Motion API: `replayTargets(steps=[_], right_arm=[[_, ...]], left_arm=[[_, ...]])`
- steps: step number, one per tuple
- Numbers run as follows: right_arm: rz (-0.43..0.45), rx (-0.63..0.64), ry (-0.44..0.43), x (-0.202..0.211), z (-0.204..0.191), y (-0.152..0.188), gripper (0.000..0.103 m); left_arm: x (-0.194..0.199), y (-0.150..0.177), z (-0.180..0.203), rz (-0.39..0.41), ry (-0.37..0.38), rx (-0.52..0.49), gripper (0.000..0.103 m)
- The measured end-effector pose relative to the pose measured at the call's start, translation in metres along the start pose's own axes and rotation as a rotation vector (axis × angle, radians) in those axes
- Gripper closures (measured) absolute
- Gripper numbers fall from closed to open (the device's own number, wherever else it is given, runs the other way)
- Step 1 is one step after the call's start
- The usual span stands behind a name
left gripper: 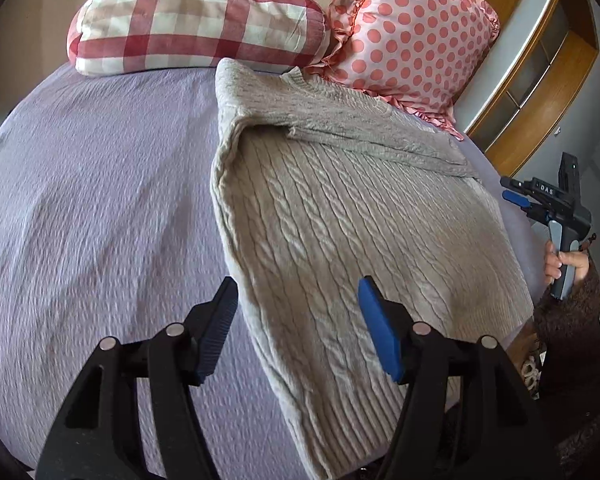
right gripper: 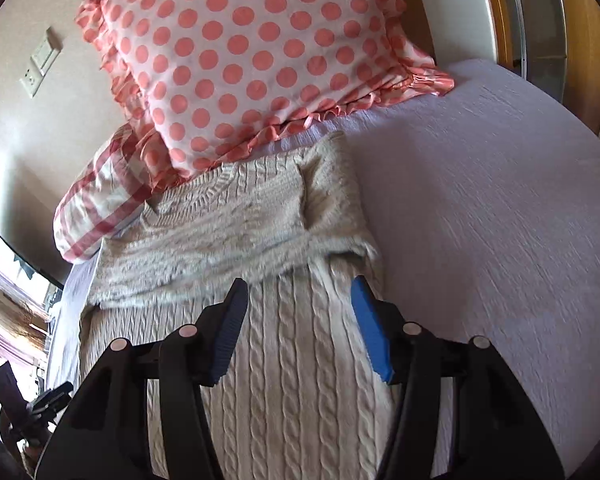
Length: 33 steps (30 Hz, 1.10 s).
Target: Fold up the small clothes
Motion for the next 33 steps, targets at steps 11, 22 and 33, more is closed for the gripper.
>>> replayTargets(steps=[11, 22, 33], right_arm=[[-0.079, -0.016, -0.111, 0.038, 0.025, 0.118, 0.073], [0.053, -0.103, -0.338, 0.080, 0.016, 0.115, 0.095], [0.249, -0.245, -0.479, 0.053, -0.023, -0.071, 0.095]], left_arm=[[0.011, 0.059, 0.026, 0.035, 0.113, 0.070, 0.051], [0.016, 0.057, 0.031, 0.086, 0.178, 0.135, 0.093], [0.011, -0.146, -0.010, 0.289, 0.128, 0.173, 0.093]])
Point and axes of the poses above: each gripper's, at about its wrist camera, not at the fingertips, and x roughly against the way its jaws point, z to its right, y to its underside, the point moved 9 cm from there along -x, roughly the way its jaws point, and after that the axes turned 11 degrees about y, right-handed, at the moved point
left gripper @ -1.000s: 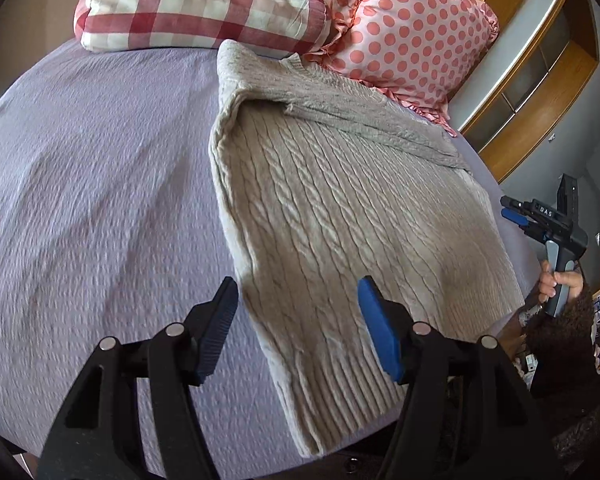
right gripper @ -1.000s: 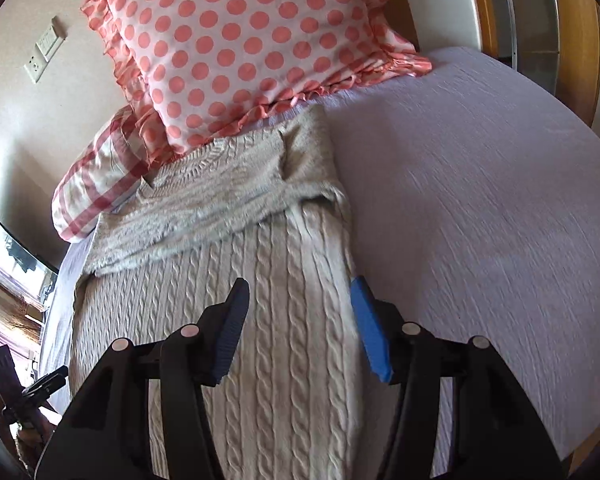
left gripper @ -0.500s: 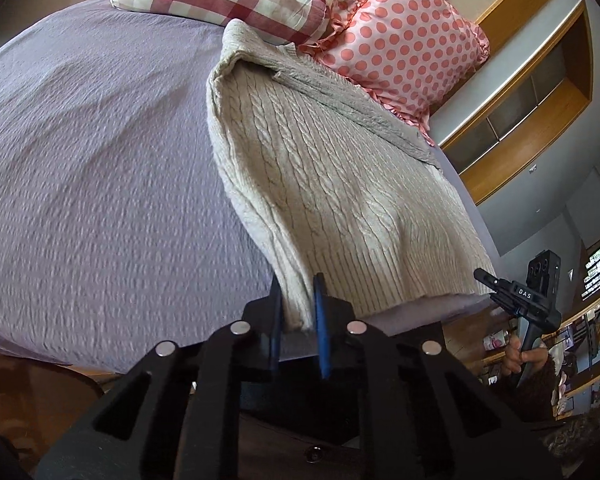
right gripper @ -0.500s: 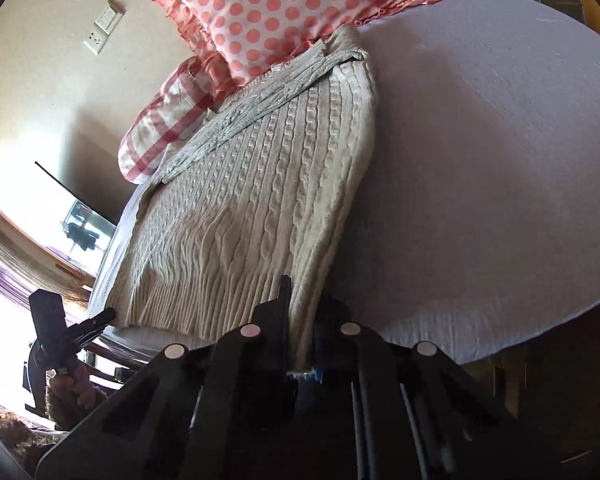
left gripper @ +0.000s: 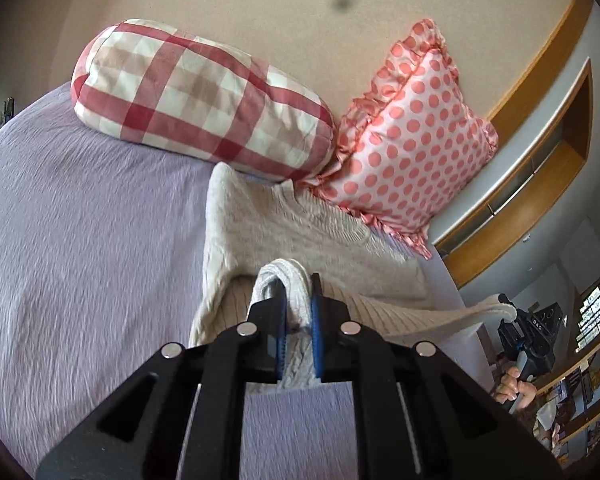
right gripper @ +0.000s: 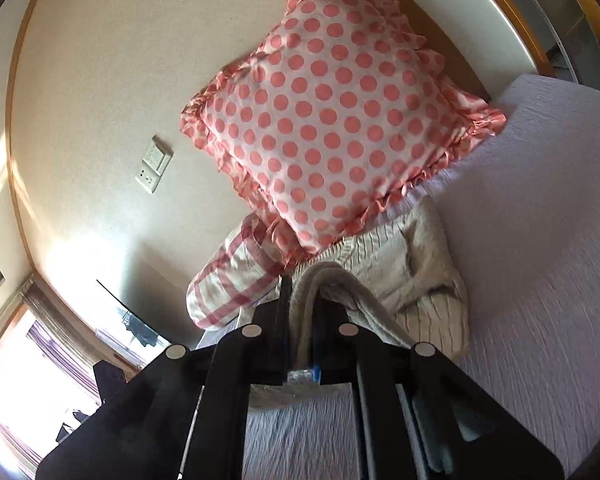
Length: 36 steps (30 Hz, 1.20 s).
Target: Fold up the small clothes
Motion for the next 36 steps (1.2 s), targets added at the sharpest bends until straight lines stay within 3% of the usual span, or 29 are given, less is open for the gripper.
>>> replayTargets(steps=[6, 9, 12, 15, 16, 17, 18, 20, 23, 26, 29, 32, 36], right_arm=[[-0.055, -0.072, 0.191, -0.130, 0.048, -0.041, 0.095], [-0.109, -0.103, 0.335, -0.179, 0.081, -0.041, 0.095], [-0.208, -0.203, 0.385, -0.206, 0.105, -0.030, 0.094], [-0.220, -0.230, 0.327, -0.204, 0.105, -0.032, 0.080], [-0.211, -0.231, 0.303, -0.199, 0.102, -0.035, 0.076], [-0.196, -0.234, 0.278, -0.193, 0.099, -0.038, 0.065], [-0.156, -0.229, 0.284, -0.182, 0.097, -0.042, 0.038], [-0.049, -0.181, 0.271, -0.156, 0.087, -0.051, 0.018], [-0.057, -0.070, 0.181, -0.134, 0.060, -0.035, 0.018], [-0.161, 0.015, 0.116, -0.136, 0.040, 0.002, 0.018], [-0.266, 0.062, 0.262, -0.157, 0.058, 0.032, 0.018], [-0.199, 0.070, 0.240, -0.153, 0.061, 0.032, 0.019], [-0.157, 0.032, 0.173, -0.143, 0.058, 0.026, 0.018]], left_arm=[[-0.104, -0.073, -0.061, -0.039, -0.161, 0.074, 0.094], [-0.147, -0.087, -0.089, -0.065, -0.233, 0.102, 0.094], [-0.168, -0.088, -0.107, -0.096, -0.252, 0.149, 0.092], [-0.162, -0.092, -0.104, -0.087, -0.203, 0.157, 0.085], [-0.154, -0.095, -0.100, -0.073, -0.189, 0.150, 0.077], [-0.144, -0.096, -0.097, -0.056, -0.189, 0.139, 0.061], [-0.131, -0.097, -0.095, -0.041, -0.189, 0.125, 0.056], [-0.108, -0.092, -0.089, -0.023, -0.177, 0.098, 0.050], [-0.081, -0.074, -0.083, -0.044, -0.148, 0.078, 0.043], [-0.072, -0.047, -0.081, -0.094, -0.104, 0.090, 0.040], [-0.079, -0.022, -0.086, -0.150, -0.090, 0.126, 0.040], [-0.095, -0.007, -0.090, -0.171, -0.081, 0.185, 0.040], [-0.100, -0.015, -0.092, -0.138, -0.049, 0.214, 0.040]])
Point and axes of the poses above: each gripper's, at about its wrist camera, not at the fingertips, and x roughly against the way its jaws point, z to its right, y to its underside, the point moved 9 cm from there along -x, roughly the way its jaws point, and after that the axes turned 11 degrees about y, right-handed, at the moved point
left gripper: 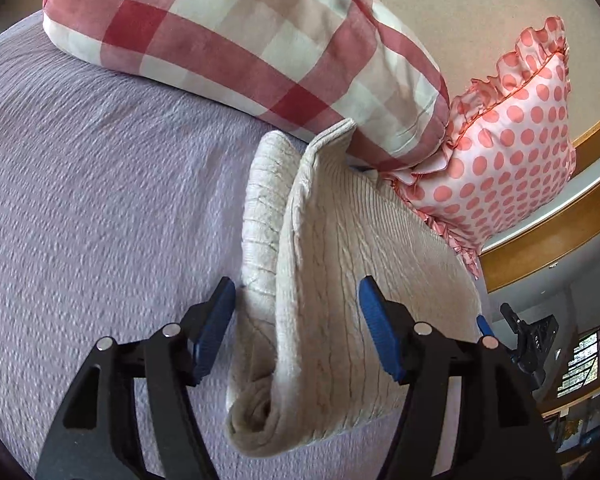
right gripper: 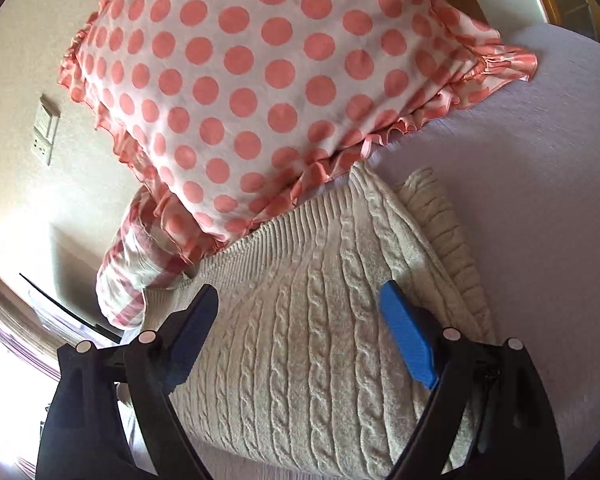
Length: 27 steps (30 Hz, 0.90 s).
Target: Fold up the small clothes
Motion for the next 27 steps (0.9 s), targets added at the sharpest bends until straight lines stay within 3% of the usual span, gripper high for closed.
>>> replayTargets(steps=[4, 7, 9, 11, 16, 19, 22, 25, 27], right_arm=[[0.014, -0.030, -0.023, 0.004, 0.003, -0.004, 0.018], [0.027, -0.038, -0.033, 0.008, 0.004, -0.007, 0.018], [0.038, -0.054, -0.046, 0.012, 0.005, -0.009, 0.018], [0.054, -0.075, -0.064, 0.017, 0.006, -0.013, 0.018], [0.118, -0.095, -0.077, 0.034, 0.008, -0.026, 0.018], [0.170, -0.105, -0.056, 0.044, 0.015, -0.036, 0.018], [0.202, -0.113, -0.011, 0.050, 0.033, -0.045, 0.018], [0.201, -0.108, 0.076, 0.048, 0.060, -0.050, 0.018], [0.192, -0.133, 0.089, 0.048, 0.074, -0.054, 0.018]], left_arm=[[-0.011, -0.018, -0.002, 0.031, 0.052, 0.068, 0.044], [-0.019, -0.023, -0.013, 0.012, 0.054, 0.154, 0.087], [-0.014, -0.027, -0.004, 0.023, 0.079, 0.175, 0.089], [-0.004, -0.033, 0.026, 0.038, 0.094, 0.124, 0.090], [-0.021, -0.039, 0.147, 0.027, 0.156, 0.001, 0.090], [-0.072, -0.025, 0.225, -0.017, 0.235, -0.038, 0.090], [-0.152, 0.008, 0.286, -0.092, 0.340, -0.011, 0.088], [-0.227, 0.051, 0.316, -0.249, 0.441, 0.103, 0.085], [-0.236, 0.066, 0.331, -0.302, 0.544, 0.131, 0.087]])
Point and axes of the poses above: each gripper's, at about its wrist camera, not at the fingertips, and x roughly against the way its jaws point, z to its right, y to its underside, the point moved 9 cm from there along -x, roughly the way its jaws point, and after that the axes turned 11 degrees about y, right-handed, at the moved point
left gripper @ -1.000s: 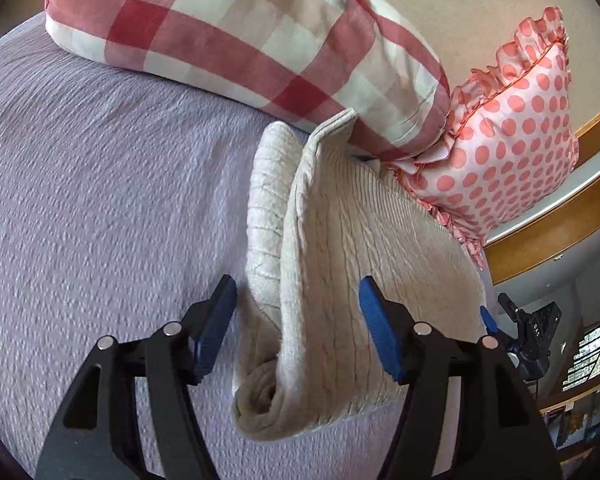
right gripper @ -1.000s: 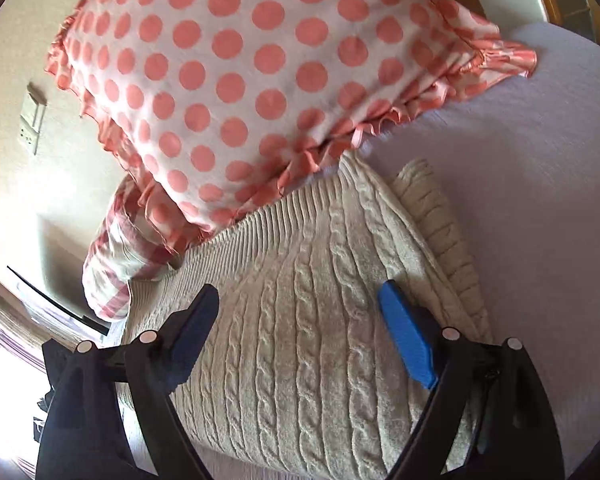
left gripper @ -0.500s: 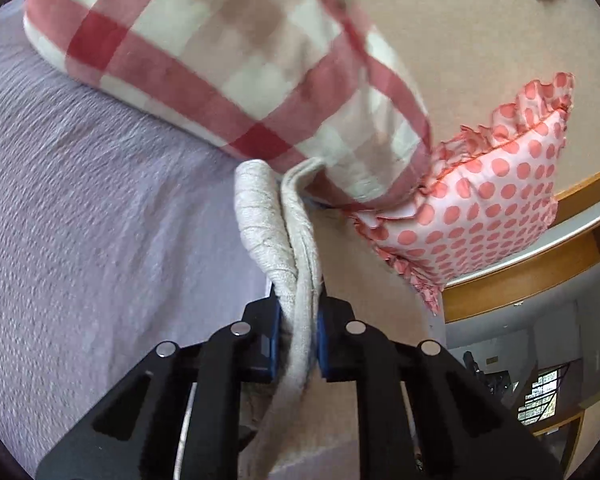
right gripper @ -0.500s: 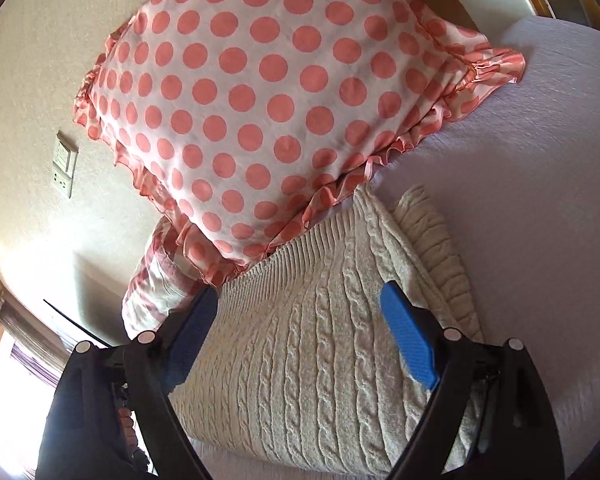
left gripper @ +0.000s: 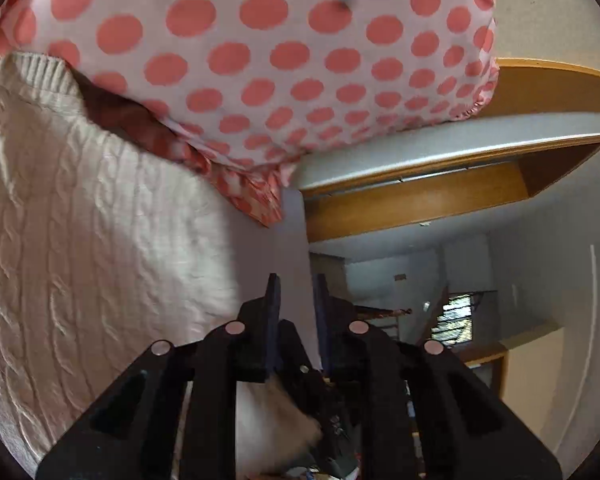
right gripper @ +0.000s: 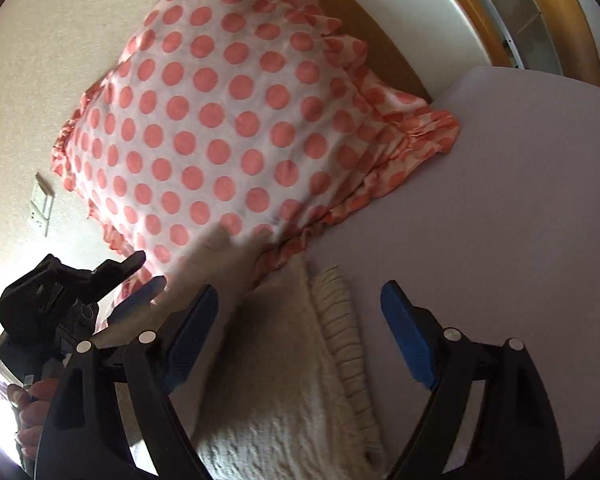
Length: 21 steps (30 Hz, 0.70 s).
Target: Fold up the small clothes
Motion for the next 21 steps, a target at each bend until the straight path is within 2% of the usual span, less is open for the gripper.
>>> replayTargets(steps=[1, 3, 4, 5, 7, 8, 11, 13, 14, 15, 17, 19, 21], right_arm=[[-0.005, -0.015, -0.013, 0.000, 0.004, -0.002, 0.018], [-0.026, -0.014, -0.054, 0.001, 0.002, -0.003, 0.019], [-0.041, 0.007, -0.071, 0.001, -0.003, -0.002, 0.021], [-0.059, 0.037, -0.074, 0.000, -0.009, 0.001, 0.026], [-0.099, 0.098, -0.076, -0.006, -0.022, 0.008, 0.032], [-0.126, 0.126, -0.075, -0.010, -0.029, 0.012, 0.039], [-0.199, 0.217, -0.044, -0.028, -0.048, 0.026, 0.046], [-0.240, 0.279, 0.022, -0.043, -0.054, 0.034, 0.049], [-0.259, 0.308, 0.059, -0.050, -0.054, 0.038, 0.058], [-0.272, 0.340, 0.091, -0.056, -0.055, 0.043, 0.078], [-0.230, 0.409, 0.129, -0.056, -0.061, 0.042, 0.090], [-0.173, 0.399, 0.176, -0.052, -0.061, 0.023, 0.094], [-0.161, 0.345, 0.211, -0.055, -0.052, 0.005, 0.094]], left_arm=[[0.004, 0.003, 0.008, -0.001, 0.009, -0.046, 0.087], [0.029, 0.007, 0.022, 0.021, -0.021, -0.173, 0.080], [0.045, 0.009, 0.026, 0.035, -0.053, -0.231, 0.069], [0.061, 0.011, 0.027, 0.046, -0.101, -0.281, 0.063], [0.092, 0.022, 0.020, 0.039, -0.238, -0.388, 0.062], [0.107, 0.029, 0.014, 0.032, -0.301, -0.441, 0.062], [0.137, 0.053, -0.009, 0.001, -0.419, -0.541, 0.061], [0.142, 0.064, -0.024, -0.038, -0.438, -0.563, 0.061], [0.139, 0.070, -0.030, -0.054, -0.437, -0.572, 0.061], [0.136, 0.074, -0.035, -0.068, -0.439, -0.583, 0.061], [0.126, 0.076, -0.043, -0.074, -0.469, -0.627, 0.060], [0.116, 0.078, -0.052, -0.106, -0.488, -0.646, 0.060], [0.111, 0.085, -0.061, -0.153, -0.491, -0.644, 0.064]])
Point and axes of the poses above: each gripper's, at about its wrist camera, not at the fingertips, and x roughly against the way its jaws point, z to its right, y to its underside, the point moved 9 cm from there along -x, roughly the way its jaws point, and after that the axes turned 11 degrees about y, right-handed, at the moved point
